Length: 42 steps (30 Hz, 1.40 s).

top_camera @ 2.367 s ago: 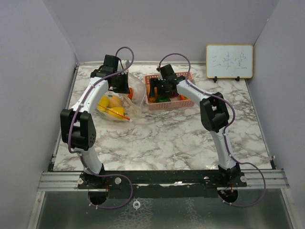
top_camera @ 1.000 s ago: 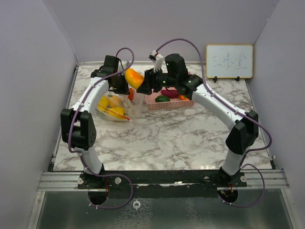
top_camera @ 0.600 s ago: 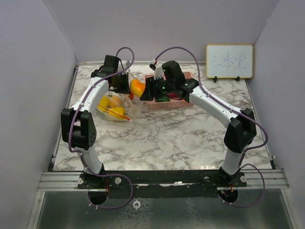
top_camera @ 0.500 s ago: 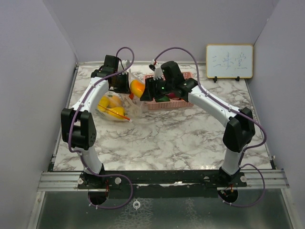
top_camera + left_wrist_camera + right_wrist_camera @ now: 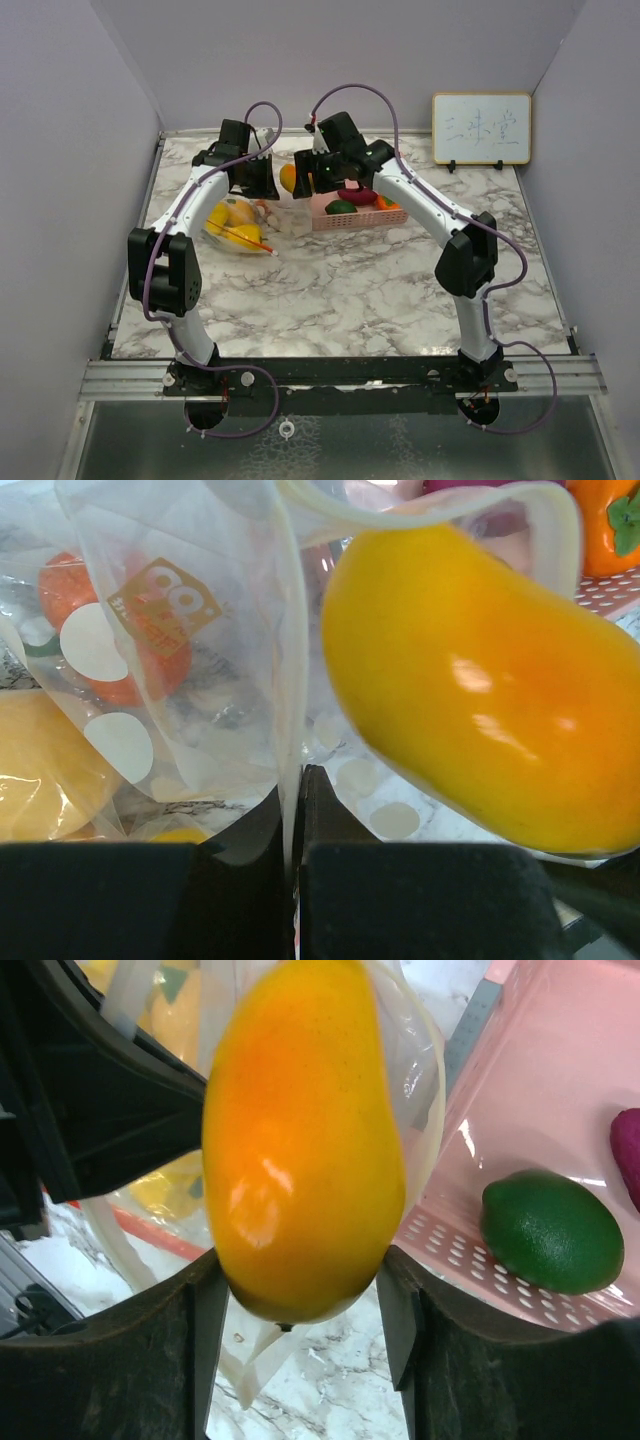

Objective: Place the food in the zip-top bag and seal the zipper
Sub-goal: Place the fake fruit in the zipper food storage bag, then pick up the fake vegetable from the bin.

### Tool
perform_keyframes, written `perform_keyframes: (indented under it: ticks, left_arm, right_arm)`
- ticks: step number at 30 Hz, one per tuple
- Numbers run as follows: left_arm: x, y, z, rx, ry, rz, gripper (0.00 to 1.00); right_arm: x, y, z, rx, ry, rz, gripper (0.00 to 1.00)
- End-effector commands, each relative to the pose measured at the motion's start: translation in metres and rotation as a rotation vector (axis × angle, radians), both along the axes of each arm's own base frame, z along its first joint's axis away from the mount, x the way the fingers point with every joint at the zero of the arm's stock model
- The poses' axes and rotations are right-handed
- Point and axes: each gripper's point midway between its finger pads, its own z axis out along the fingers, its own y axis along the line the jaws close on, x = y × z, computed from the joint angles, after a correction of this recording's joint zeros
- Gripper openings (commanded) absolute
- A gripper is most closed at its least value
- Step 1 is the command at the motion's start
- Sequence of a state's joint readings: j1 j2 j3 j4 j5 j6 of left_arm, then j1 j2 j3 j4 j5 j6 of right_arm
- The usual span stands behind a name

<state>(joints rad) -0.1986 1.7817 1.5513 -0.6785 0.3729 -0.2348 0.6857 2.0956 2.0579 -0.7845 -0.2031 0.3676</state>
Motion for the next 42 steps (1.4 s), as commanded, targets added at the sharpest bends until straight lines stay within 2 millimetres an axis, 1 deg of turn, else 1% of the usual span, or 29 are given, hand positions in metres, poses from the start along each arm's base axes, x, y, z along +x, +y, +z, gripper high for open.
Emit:
perform_keyframes:
  ticks: [1, 3, 6, 7, 8, 11, 14, 16, 19, 21, 23, 26, 29, 33, 38, 41, 42]
  left_arm:
    - [-0.006, -0.006, 0.019, -0.042, -0.046, -0.018, 0.00]
    - [-0.006, -0.006, 0.018, -0.041, -0.047, -0.019, 0.00]
    - [-0.005, -0.006, 0.014, -0.035, -0.041, -0.017, 0.00]
    - [-0.004, -0.006, 0.014, -0.033, -0.040, -0.018, 0.00]
    - [-0.004, -0.005, 0.013, -0.028, -0.038, -0.018, 0.00]
    - [-0.003, -0.003, 0.014, -0.011, -0.043, -0.019, 0.00]
    - [-0.002, 0.000, 0.018, 0.006, -0.052, -0.017, 0.00]
    - [-0.002, 0.001, 0.019, 0.011, -0.053, -0.017, 0.00]
    - [-0.001, 0.000, 0.017, 0.009, -0.050, -0.018, 0.00]
    - [-0.001, 0.000, 0.016, 0.008, -0.042, -0.021, 0.00]
    - [0.000, 0.000, 0.016, 0.007, -0.041, -0.019, 0.00]
    - [0.001, -0.001, 0.016, 0.008, -0.038, -0.023, 0.00]
    - [0.001, 0.000, 0.014, 0.011, -0.032, -0.023, 0.00]
    - [0.001, -0.001, 0.011, 0.008, -0.023, -0.021, 0.00]
    - [0.002, -0.002, 0.011, 0.006, -0.021, -0.020, 0.00]
    - [0.001, -0.001, 0.012, 0.008, -0.020, -0.020, 0.00]
    - [0.001, -0.001, 0.012, 0.008, -0.021, -0.020, 0.00]
  right_arm:
    - [0.006, -0.001, 0.023, 0.004, -0.055, -0.016, 0.69]
    - [0.004, 0.000, 0.036, 0.027, -0.080, -0.001, 0.82]
    - [0.002, -0.003, 0.052, 0.045, -0.117, 0.004, 0.86]
    - [0.004, -0.007, 0.055, 0.037, -0.134, -0.015, 0.92]
    - [0.007, -0.013, 0.059, 0.027, -0.157, -0.040, 0.94]
    - [0.022, -0.049, 0.064, -0.037, -0.204, -0.180, 0.98]
    - [0.039, -0.087, 0.055, -0.059, -0.176, -0.286, 0.98]
    - [0.048, -0.104, 0.043, -0.087, -0.162, -0.315, 0.97]
    - [0.059, -0.115, 0.009, -0.179, -0.131, -0.319, 0.97]
    - [0.064, -0.118, -0.013, -0.225, -0.108, -0.311, 0.97]
    - [0.067, -0.117, -0.034, -0.249, -0.084, -0.288, 0.96]
    - [0.067, -0.106, -0.055, -0.238, -0.050, -0.222, 0.92]
    - [0.063, -0.098, -0.074, -0.221, -0.007, -0.187, 0.91]
    - [0.060, -0.094, -0.101, -0.218, 0.053, -0.199, 0.90]
    - [0.061, -0.084, -0.128, -0.201, 0.105, -0.193, 0.88]
    - [0.062, -0.084, -0.147, -0.221, 0.124, -0.197, 0.87]
    - [0.062, -0.085, -0.152, -0.229, 0.129, -0.196, 0.86]
